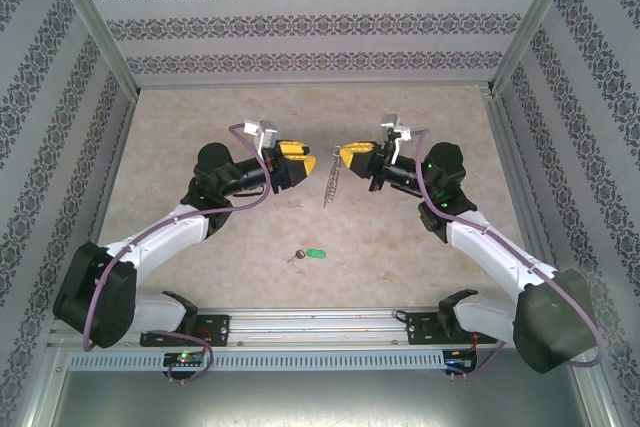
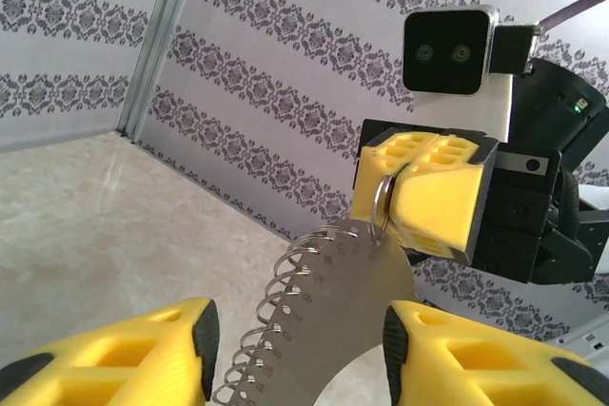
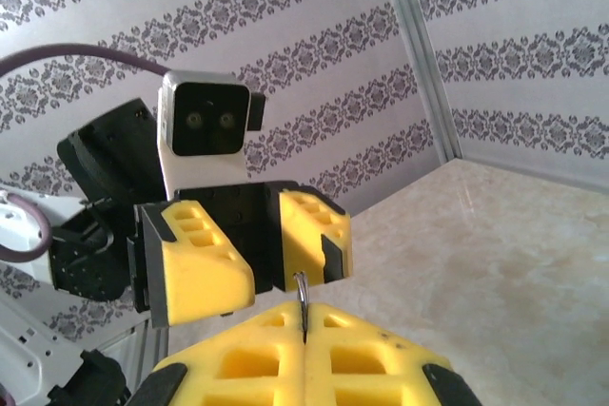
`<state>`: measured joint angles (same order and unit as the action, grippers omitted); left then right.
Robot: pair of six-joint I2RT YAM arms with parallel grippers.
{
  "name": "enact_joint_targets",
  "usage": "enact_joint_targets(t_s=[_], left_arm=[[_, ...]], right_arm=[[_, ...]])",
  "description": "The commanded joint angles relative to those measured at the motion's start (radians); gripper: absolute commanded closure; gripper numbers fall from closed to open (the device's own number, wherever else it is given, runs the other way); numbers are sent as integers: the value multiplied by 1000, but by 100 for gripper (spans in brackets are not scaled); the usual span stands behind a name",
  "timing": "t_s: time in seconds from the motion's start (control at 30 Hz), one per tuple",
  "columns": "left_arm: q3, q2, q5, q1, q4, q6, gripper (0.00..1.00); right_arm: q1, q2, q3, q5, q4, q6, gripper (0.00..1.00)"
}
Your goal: Put the keys on the keyring
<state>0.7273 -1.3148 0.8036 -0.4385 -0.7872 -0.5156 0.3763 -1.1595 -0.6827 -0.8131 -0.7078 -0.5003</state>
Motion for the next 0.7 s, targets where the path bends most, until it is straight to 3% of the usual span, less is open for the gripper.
enact_joint_targets(t_s=[0.0,0.67], left_arm=[[-5,-7,24,-10,-152,-71,52],[37,-117,89,-22,-383,-235,64]], right_arm=[[16,17,2,42,-106,-28,100],[77,-88,-31,47,-229,-103,100]])
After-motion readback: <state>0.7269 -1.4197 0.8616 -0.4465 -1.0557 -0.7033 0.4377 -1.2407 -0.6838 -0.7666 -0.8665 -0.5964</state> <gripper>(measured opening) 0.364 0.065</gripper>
